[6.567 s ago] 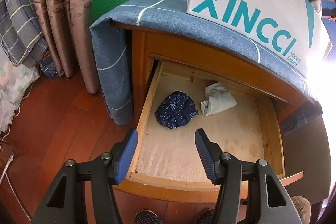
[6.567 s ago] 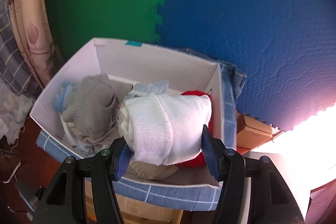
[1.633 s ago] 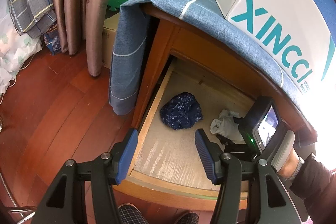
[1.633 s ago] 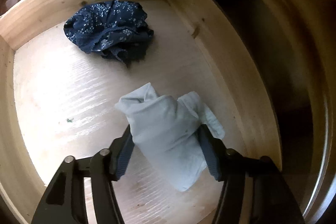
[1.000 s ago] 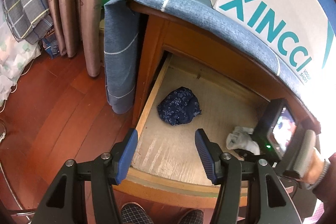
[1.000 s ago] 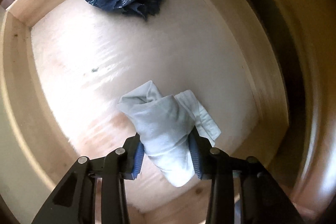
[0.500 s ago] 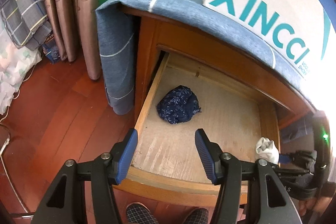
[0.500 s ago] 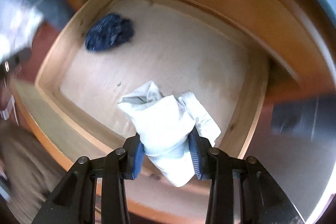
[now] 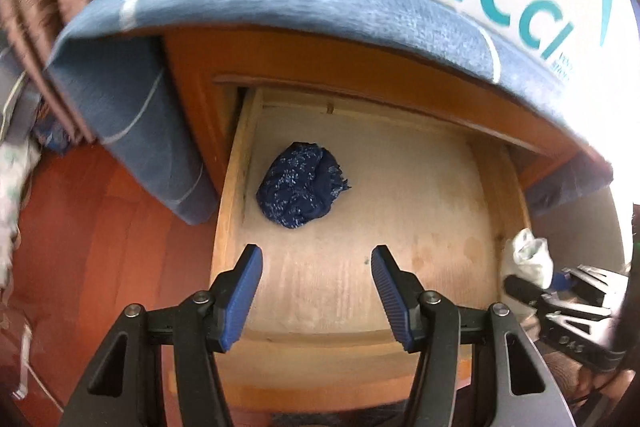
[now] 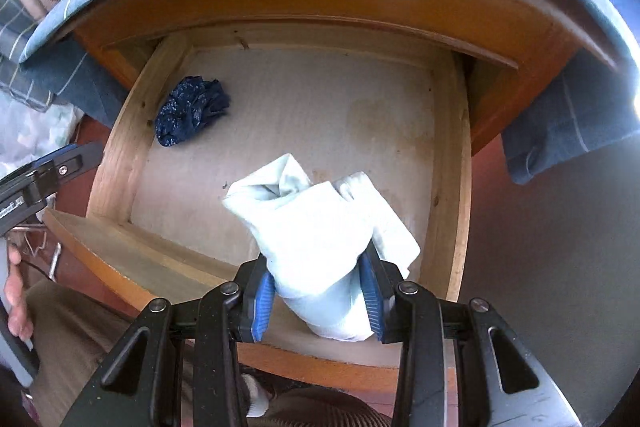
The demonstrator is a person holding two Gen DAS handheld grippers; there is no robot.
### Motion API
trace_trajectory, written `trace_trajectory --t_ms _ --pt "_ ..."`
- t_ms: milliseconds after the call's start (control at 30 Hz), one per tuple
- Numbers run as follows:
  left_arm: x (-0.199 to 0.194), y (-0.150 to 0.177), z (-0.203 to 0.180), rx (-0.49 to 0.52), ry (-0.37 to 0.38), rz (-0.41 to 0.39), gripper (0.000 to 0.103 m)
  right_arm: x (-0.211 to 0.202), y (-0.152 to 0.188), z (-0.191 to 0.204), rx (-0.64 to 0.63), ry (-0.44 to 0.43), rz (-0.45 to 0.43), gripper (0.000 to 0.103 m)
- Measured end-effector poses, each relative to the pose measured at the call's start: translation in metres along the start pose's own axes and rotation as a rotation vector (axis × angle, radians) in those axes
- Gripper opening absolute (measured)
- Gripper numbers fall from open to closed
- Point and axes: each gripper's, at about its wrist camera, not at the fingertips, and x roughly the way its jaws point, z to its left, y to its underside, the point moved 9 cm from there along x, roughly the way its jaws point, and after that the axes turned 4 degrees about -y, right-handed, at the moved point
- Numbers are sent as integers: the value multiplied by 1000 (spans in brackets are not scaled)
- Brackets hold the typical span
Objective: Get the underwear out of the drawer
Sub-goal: 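Lift the pale sock slightly with the right gripper and hold it, then grasp the navy floral underwear with the left gripper while the right gripper holds the pale sock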
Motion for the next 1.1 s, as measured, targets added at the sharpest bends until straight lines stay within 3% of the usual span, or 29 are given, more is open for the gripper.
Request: trace_trajectory --t_ms 333,467,567,633,733,900,1100 --pt "45 -8 -12 341 -42 101 58 -20 2 -4 43 -29 -20 35" --pt "65 -9 -16 390 -41 152 58 -22 2 -8 78 -46 -20 35" --pt "73 -12 -16 444 -70 110 58 -22 2 -11 100 -56 -19 35" --pt "74 -11 -16 471 -44 116 58 -21 3 -11 105 -62 -16 35" --pt "78 -7 -12 528 -61 137 58 -20 3 -11 106 -70 -8 35" --pt "92 11 -13 664 -82 225 58 -21 2 -11 102 -73 -6 36" --pt "114 8 -17 736 -134 292 58 -20 2 -12 113 -91 -2 36"
